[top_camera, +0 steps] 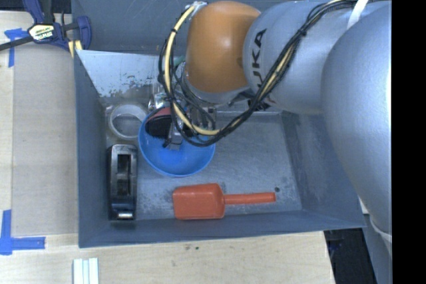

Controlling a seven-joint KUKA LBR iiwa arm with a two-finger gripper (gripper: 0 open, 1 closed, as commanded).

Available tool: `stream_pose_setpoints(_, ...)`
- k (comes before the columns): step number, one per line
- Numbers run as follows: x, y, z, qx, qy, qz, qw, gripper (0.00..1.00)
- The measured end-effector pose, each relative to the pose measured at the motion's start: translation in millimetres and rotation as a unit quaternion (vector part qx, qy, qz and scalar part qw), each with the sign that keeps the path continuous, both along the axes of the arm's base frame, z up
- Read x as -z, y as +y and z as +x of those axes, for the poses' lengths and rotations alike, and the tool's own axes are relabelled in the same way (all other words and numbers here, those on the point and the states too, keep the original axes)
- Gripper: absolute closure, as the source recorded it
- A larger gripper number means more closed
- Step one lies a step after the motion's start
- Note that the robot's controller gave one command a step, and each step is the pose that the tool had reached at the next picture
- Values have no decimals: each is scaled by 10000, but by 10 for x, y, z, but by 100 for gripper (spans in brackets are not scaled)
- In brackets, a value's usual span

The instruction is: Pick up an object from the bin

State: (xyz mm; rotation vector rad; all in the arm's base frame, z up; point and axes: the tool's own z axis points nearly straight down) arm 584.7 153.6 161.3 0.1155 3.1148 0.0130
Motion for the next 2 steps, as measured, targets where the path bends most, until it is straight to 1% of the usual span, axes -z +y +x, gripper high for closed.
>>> stream_pose_setpoints(1,804,-41,-146,8,104,-37,9999,100)
stream_pose_setpoints(2,418,125,64,32,-48,-10,10000,100)
